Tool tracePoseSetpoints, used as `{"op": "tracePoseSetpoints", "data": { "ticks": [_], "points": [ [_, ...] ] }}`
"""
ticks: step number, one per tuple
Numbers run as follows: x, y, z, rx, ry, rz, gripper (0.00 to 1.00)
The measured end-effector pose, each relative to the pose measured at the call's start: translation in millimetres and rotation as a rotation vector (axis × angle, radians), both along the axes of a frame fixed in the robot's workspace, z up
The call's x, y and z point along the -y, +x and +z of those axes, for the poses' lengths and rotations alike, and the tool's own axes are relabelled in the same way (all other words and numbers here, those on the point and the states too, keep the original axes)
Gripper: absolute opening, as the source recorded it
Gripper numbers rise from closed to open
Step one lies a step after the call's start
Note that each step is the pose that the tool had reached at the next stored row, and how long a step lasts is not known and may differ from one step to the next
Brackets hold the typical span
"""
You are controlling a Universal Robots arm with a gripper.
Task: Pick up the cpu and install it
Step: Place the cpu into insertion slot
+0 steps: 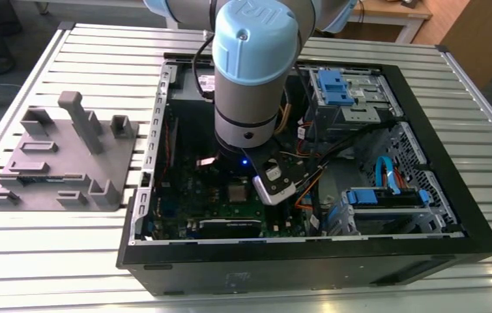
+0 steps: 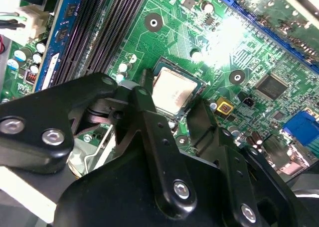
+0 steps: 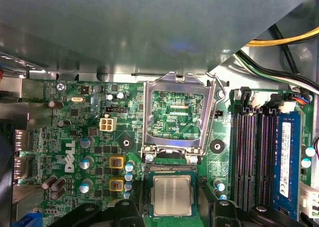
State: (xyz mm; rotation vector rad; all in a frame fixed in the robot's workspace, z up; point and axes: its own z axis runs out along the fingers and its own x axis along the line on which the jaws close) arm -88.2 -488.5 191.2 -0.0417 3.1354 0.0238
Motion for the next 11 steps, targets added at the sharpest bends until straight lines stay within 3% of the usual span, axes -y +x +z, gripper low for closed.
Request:
{"op": "tracePoseSetpoints", "data": {
  "ticks": [4, 11],
  "points": [
    [0.0, 0.0, 0.0, 0.0000, -0.0003, 0.001, 0.43],
    [0.0, 0.0, 0.0, 0.0000, -0.0007, 0.003, 0.43]
  ]
}}
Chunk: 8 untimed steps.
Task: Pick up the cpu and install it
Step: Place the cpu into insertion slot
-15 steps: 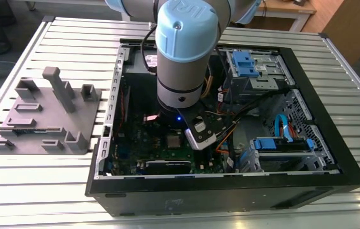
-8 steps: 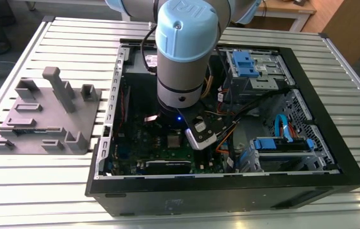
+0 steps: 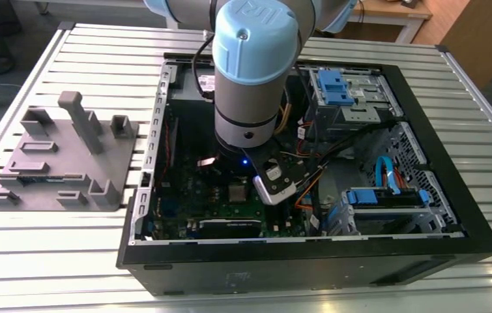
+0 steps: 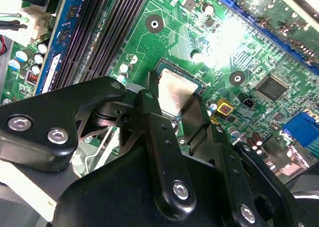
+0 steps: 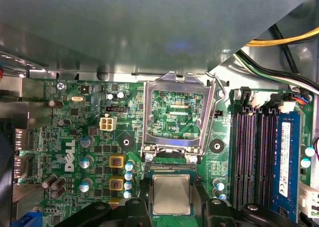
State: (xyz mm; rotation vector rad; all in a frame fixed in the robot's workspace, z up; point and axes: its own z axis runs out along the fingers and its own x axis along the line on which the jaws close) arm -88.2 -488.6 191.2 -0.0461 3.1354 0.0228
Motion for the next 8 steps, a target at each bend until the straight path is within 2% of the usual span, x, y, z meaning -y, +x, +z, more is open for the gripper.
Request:
{"op": "tracePoseSetpoints", "data": {
  "ticks": [8],
  "points": [
    [-0.1, 0.0, 0.9, 0.0002, 0.0001, 0.001, 0.43]
  ]
}}
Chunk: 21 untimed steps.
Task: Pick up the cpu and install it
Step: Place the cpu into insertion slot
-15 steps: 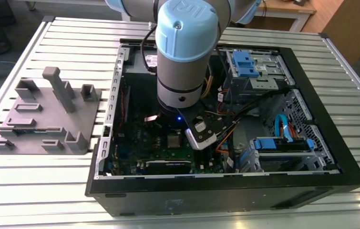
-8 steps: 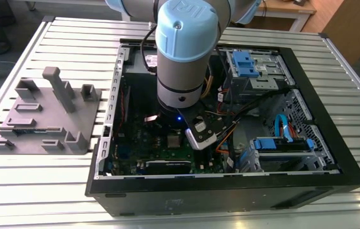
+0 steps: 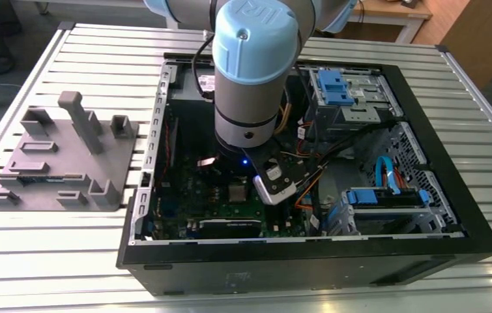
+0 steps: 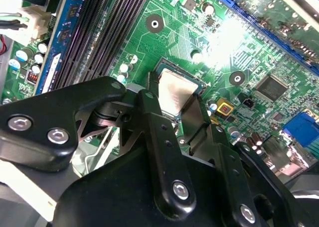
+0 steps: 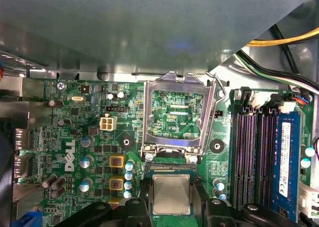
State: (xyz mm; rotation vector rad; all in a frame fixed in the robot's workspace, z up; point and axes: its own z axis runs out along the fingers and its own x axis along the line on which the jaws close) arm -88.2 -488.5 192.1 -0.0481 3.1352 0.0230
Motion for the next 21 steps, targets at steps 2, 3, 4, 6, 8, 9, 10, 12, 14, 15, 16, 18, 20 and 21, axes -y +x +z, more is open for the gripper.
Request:
{"op": "tracePoseSetpoints", "data": {
  "ticks": [2, 3, 4, 6, 8, 9, 10, 12, 14, 15, 16, 18, 20, 21],
  "points": [
    [0.0, 0.0, 1.6, -0.0001, -0.0002, 0.000, 0.43],
    [0.0, 0.0, 1.9, -0.0001, -0.0002, 0.000, 0.43],
    [0.0, 0.0, 1.8, 0.0000, -0.0001, 0.000, 0.43],
    [0.1, 0.0, 1.9, -0.0001, -0.0002, 0.000, 0.43],
    [0.1, 0.0, 1.9, -0.0002, -0.0004, 0.000, 0.43],
    [0.1, 0.0, 1.9, -0.0002, -0.0005, 0.000, 0.43],
    [0.1, 0.0, 1.8, -0.0002, -0.0004, 0.000, 0.43],
    [0.1, 0.0, 1.7, -0.0002, -0.0004, 0.000, 0.43],
    [0.1, 0.0, 1.6, -0.0001, -0.0003, 0.000, 0.43],
    [0.1, 0.0, 1.6, -0.0002, -0.0004, 0.000, 0.43],
    [0.1, 0.0, 1.5, -0.0002, -0.0004, 0.000, 0.43],
    [0.1, 0.0, 1.5, -0.0002, -0.0004, 0.000, 0.43],
    [0.0, 0.0, 1.4, -0.0001, -0.0004, 0.000, 0.43],
    [0.1, -0.1, 1.4, -0.0005, -0.0005, 0.000, 0.43]
  ]
}}
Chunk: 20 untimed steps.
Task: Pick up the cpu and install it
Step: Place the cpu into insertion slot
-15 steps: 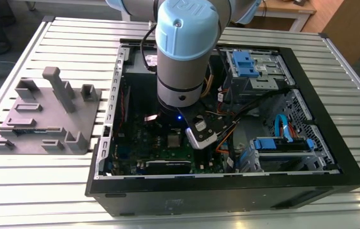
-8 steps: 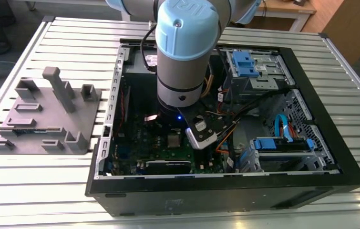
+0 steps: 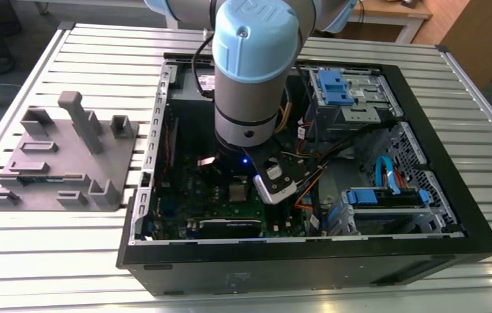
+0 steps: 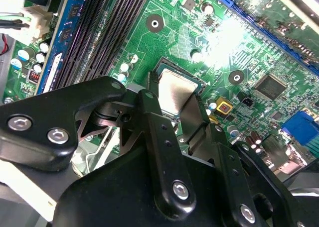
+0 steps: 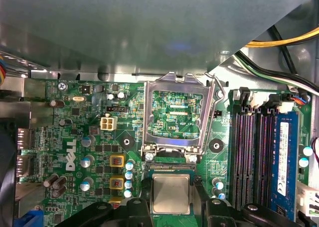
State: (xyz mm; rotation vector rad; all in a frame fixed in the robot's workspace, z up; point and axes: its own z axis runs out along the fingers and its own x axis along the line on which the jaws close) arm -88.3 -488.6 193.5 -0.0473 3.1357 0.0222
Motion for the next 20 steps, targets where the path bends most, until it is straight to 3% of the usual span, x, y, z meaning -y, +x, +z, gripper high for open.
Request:
{"op": "tracePoseSetpoints", "data": {
  "ticks": [3, 4, 20],
  "points": [
    [0.0, 0.0, -0.1, 0.0003, 0.0001, 0.000, 0.44],
    [0.0, 0.0, -0.1, 0.0003, 0.0001, 0.000, 0.50],
    [0.1, -1.8, -1.1, 0.0014, -0.0001, 0.000, 0.50]
  ]
}}
